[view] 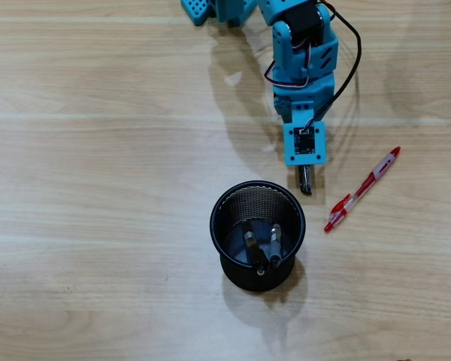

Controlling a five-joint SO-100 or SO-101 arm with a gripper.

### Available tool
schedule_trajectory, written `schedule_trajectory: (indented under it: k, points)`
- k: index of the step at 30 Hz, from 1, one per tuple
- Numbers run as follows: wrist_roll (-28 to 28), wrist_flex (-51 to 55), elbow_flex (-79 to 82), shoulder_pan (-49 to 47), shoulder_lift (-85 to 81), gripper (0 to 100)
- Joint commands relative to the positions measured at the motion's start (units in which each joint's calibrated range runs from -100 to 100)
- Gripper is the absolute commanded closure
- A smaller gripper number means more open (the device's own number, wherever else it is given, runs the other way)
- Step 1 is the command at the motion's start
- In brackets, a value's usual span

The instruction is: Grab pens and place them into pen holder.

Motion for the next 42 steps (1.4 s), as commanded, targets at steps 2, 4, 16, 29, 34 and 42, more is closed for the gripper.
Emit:
schedule_trajectory:
  k: [2, 4, 16, 29, 34, 42]
  points:
    - [0.2, 0.35, -0.66, 0.04, -1.58, 98]
    - [0.2, 0.44, -1.65, 0.13, -2.77, 98]
    - [5.54, 0.9, -10.07, 4.88, -18.65, 98]
    - [14.7, -11.86, -25.91, 14.94, -25.78, 98]
    - [15.17, -24.79, -24.37, 17.14, -23.06, 98]
    - [15.06, -46.75, -21.65, 18.6, -12.87, 98]
